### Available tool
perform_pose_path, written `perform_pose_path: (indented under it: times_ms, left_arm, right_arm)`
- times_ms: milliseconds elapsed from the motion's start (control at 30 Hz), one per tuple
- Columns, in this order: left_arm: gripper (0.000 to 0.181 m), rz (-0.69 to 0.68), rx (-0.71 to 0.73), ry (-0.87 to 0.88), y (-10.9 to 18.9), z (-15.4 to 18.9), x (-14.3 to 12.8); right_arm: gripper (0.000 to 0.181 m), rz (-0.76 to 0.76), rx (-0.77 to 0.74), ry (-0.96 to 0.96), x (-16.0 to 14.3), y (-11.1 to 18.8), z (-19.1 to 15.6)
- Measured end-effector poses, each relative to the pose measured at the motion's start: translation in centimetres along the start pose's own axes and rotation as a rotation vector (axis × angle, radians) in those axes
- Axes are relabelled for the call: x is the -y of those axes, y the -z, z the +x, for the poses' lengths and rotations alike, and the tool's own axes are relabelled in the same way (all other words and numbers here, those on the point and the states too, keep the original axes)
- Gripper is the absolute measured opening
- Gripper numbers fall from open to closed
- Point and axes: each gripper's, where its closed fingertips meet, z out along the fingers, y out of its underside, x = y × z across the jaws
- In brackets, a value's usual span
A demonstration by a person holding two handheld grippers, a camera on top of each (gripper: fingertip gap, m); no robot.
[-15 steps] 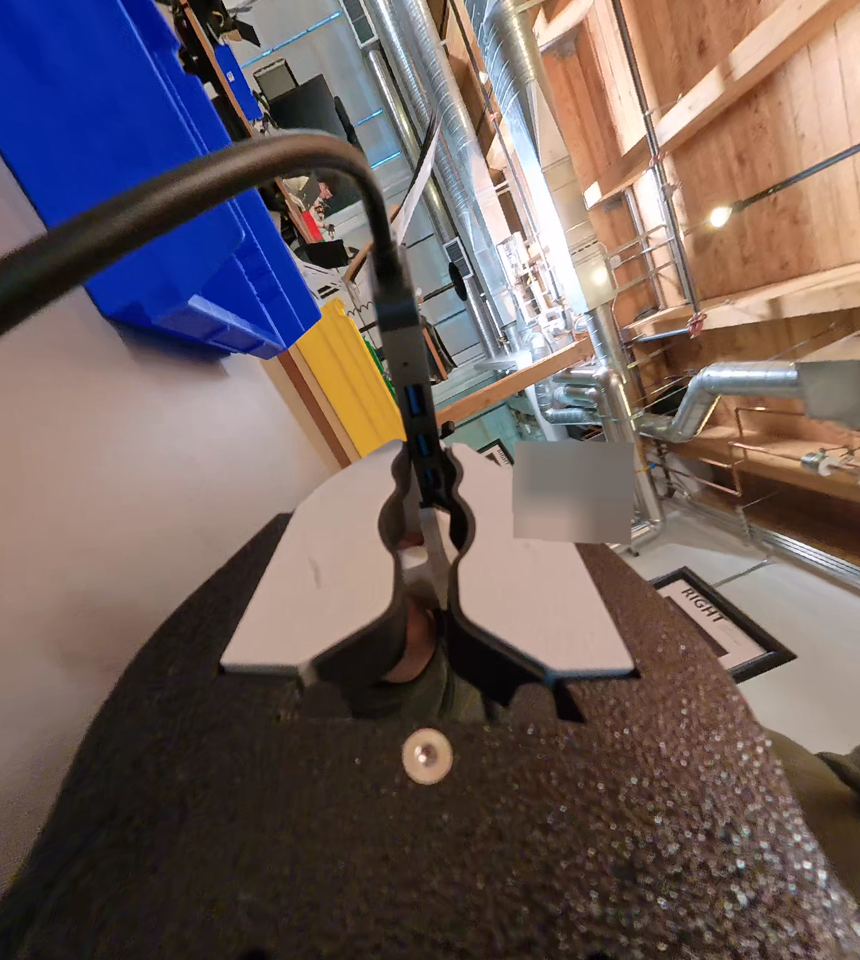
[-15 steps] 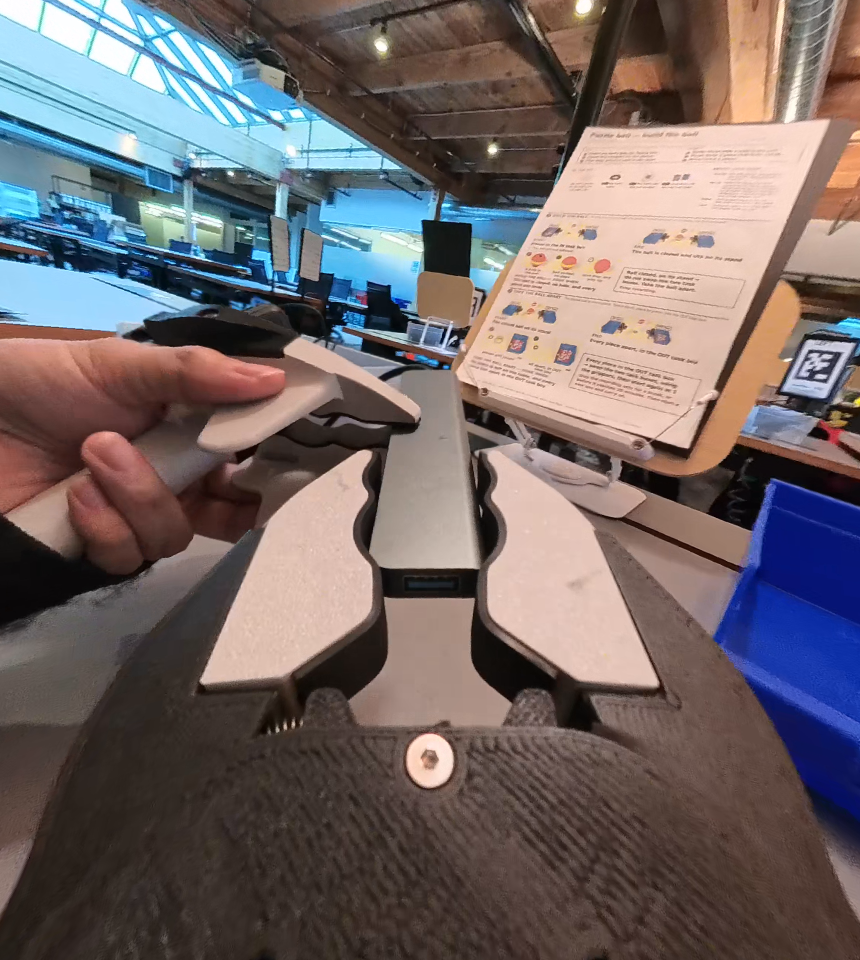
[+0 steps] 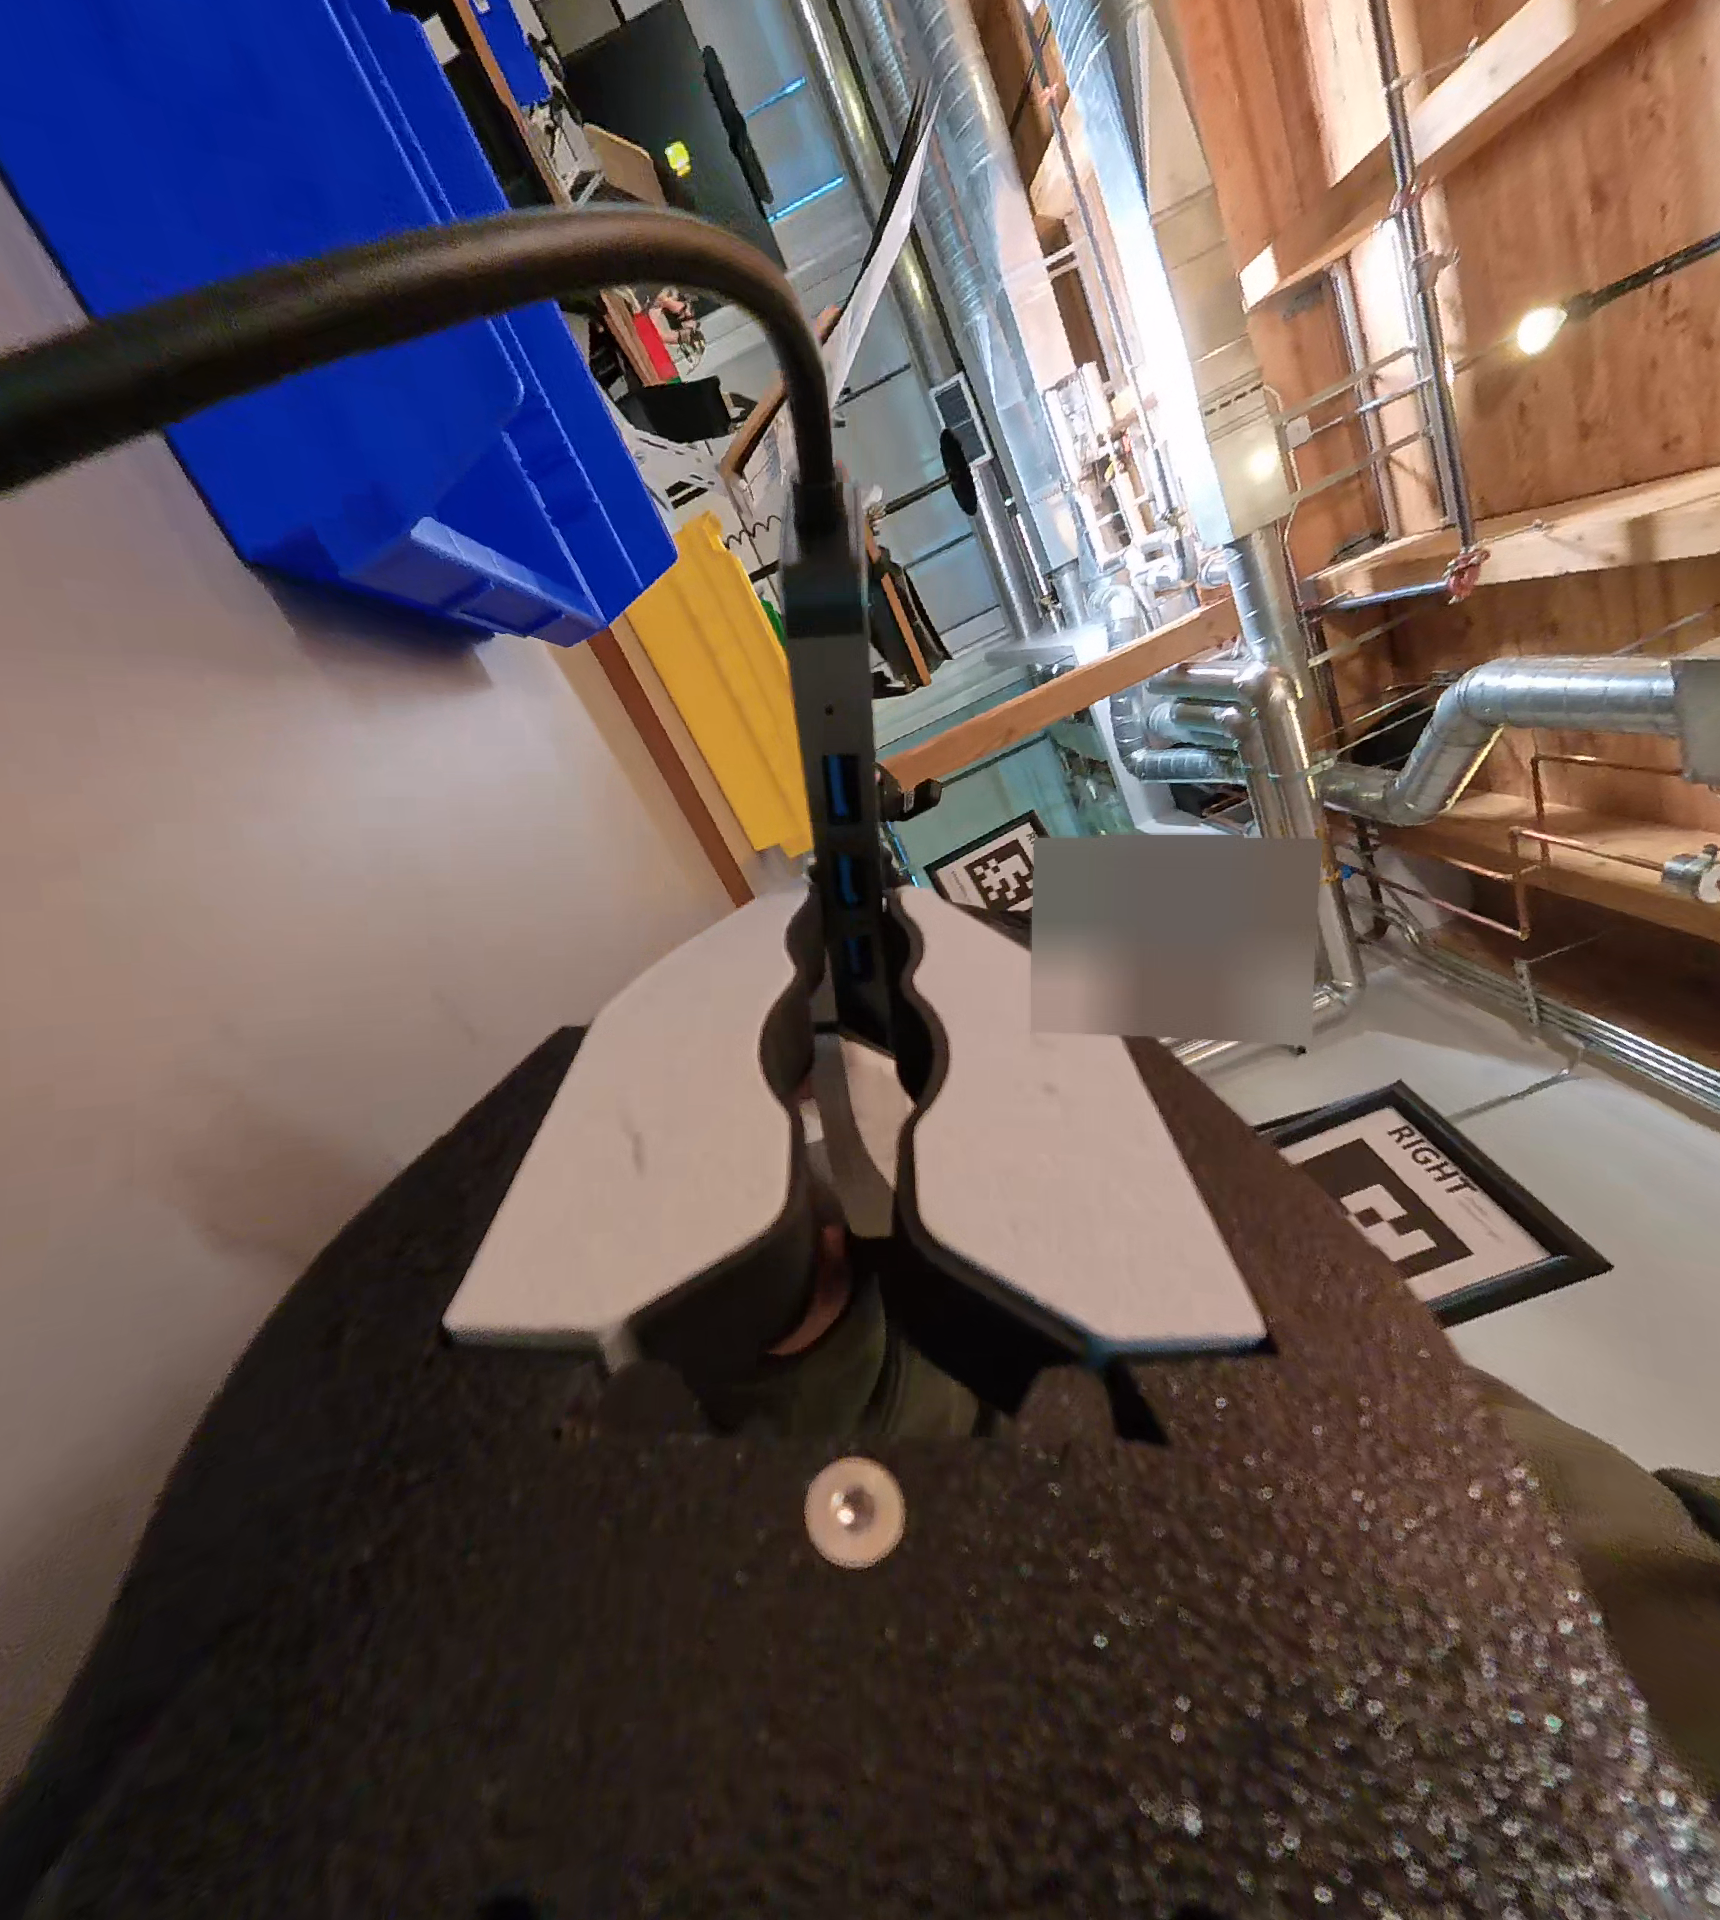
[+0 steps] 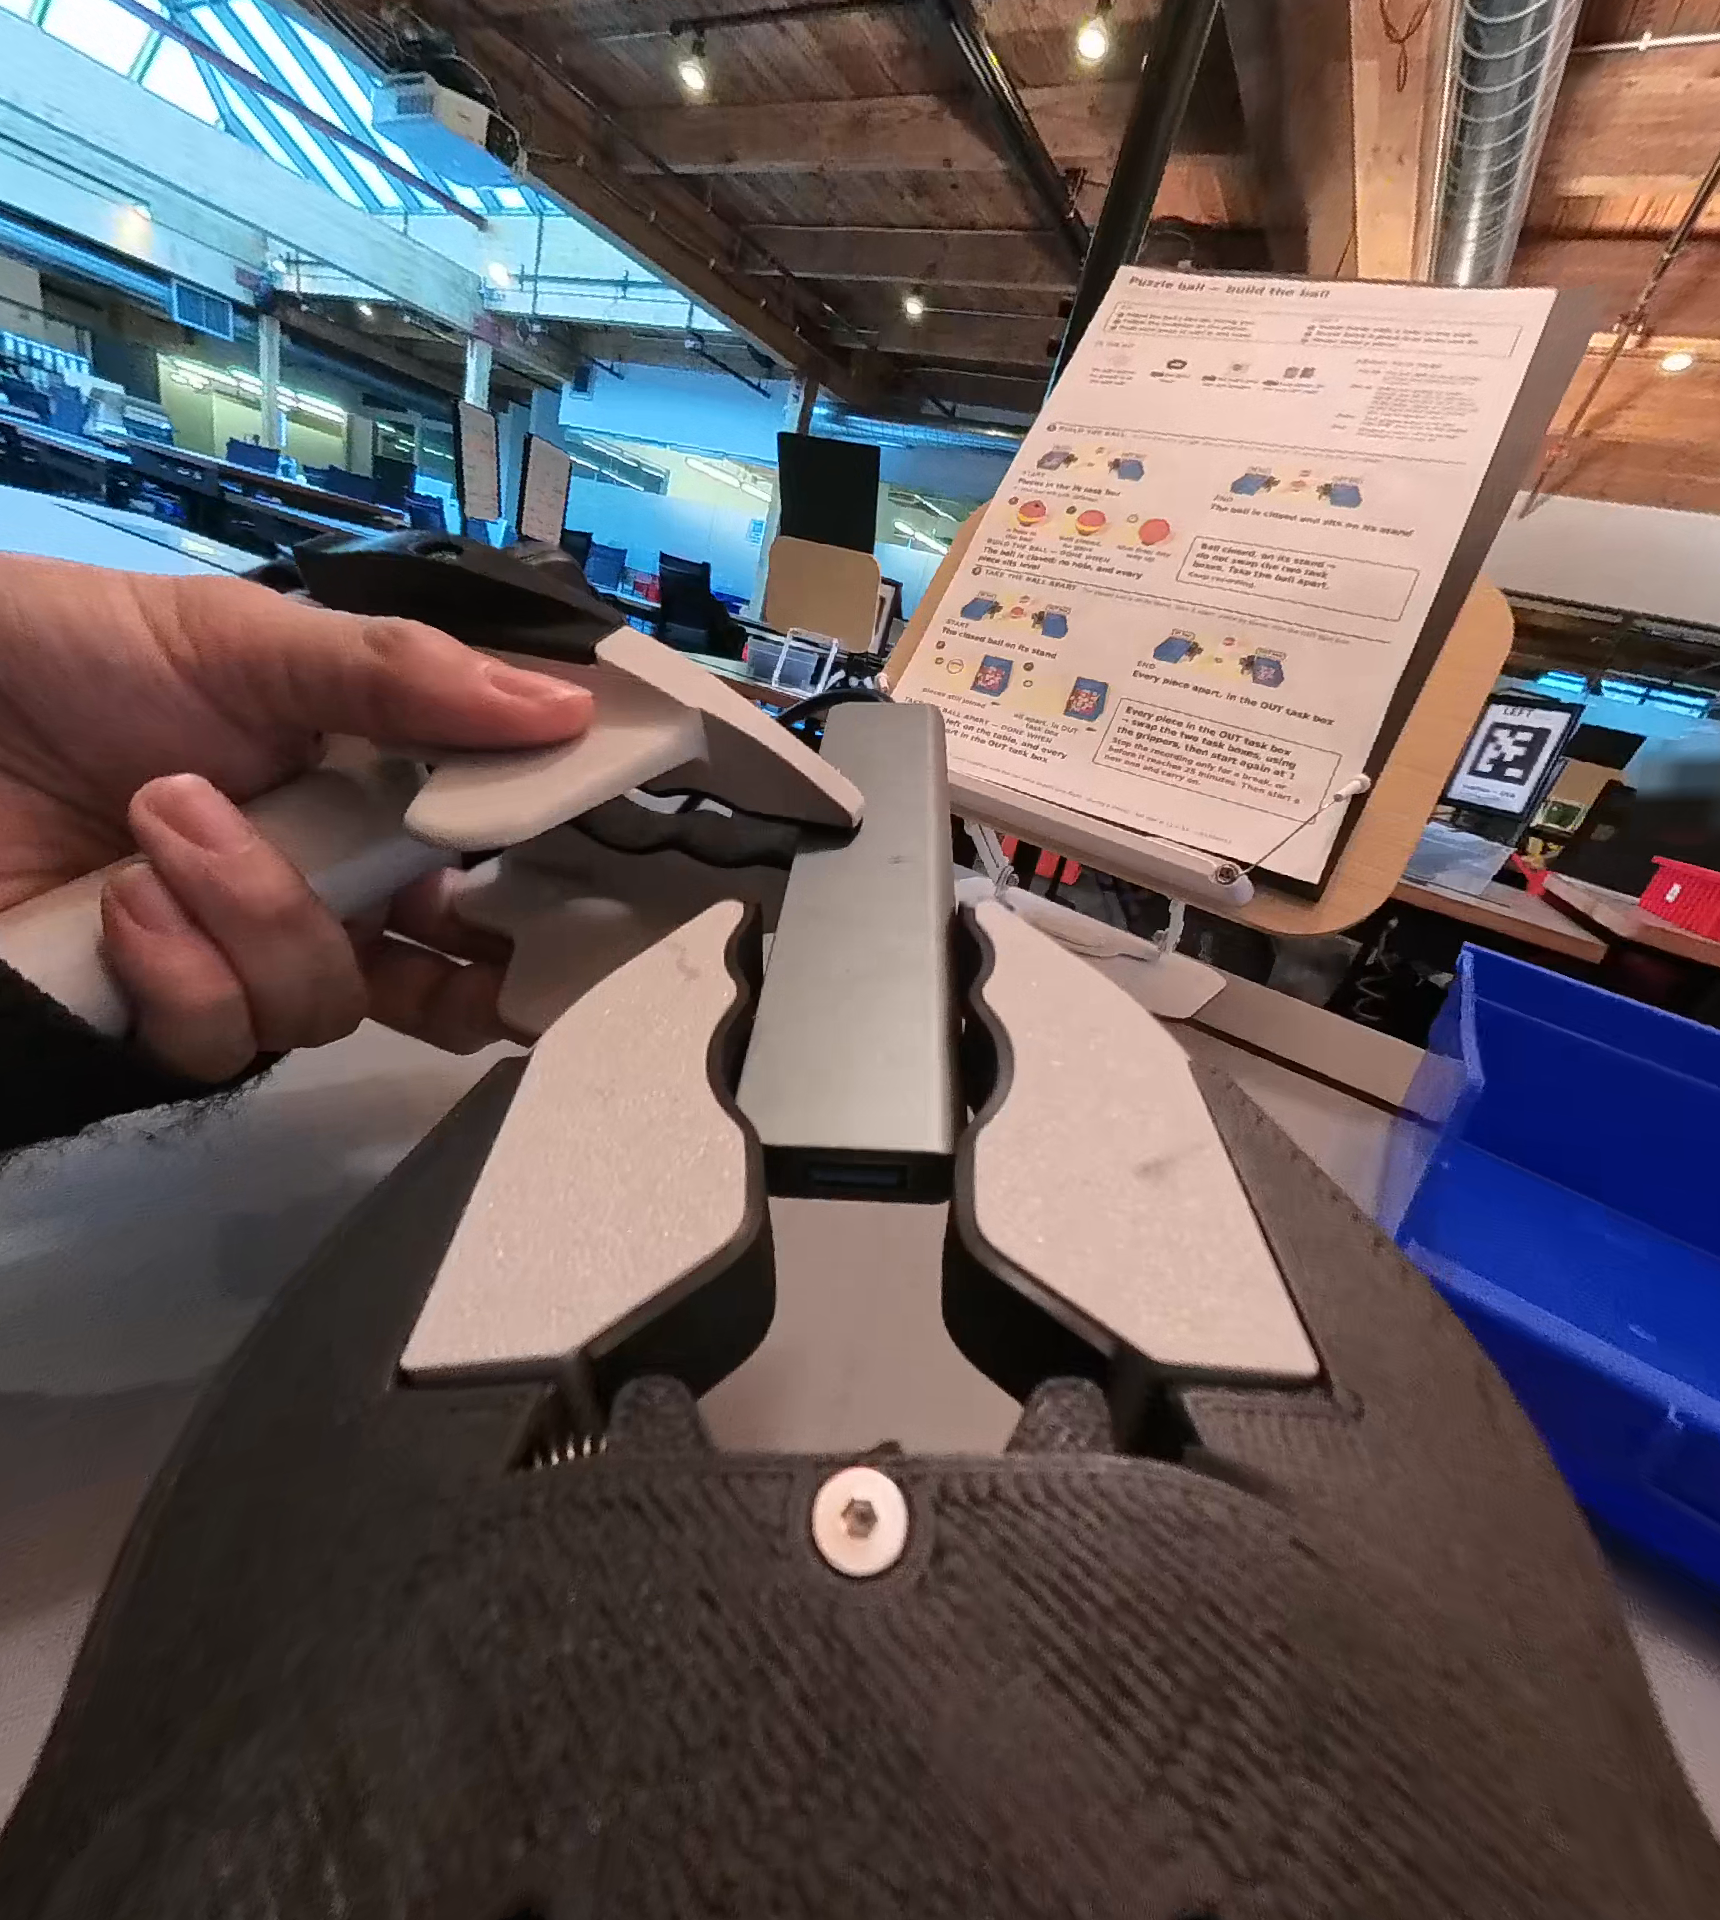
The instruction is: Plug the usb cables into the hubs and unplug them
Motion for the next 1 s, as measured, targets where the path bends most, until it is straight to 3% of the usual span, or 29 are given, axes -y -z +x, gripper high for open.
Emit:
perform_pose_path:
  times_ms: [200, 467, 733, 833, 1000]
  left_arm:
    - [0.017, 0.008, 0.087, -0.128, -0.5, -0.5, -0.2]
    - [0.023, -0.04, 0.304, -0.643, 1.0, 0.8, 1.4]
    - [0.023, -0.259, 0.507, -1.005, 4.4, -0.6, 2.0]
    - [0.024, -0.28, 0.53, -1.025, 5.3, -1.1, 2.3]
    - [0.032, -0.254, 0.431, -0.85, 4.0, -1.7, 1.3]
  right_arm:
    - [0.035, -0.009, 0.022, -0.121, -0.1, 0.4, 0.7]
    - [0.035, 0.057, -0.031, -0.355, -0.7, 1.9, 7.0]
    - [0.035, 0.03, 0.024, -0.267, -0.7, 1.5, 5.7]
    - [0.035, 0.036, 0.034, -0.284, -0.6, 1.5, 5.8]
    - [0.035, 0.032, 0.053, -0.259, -0.6, 1.3, 5.2]
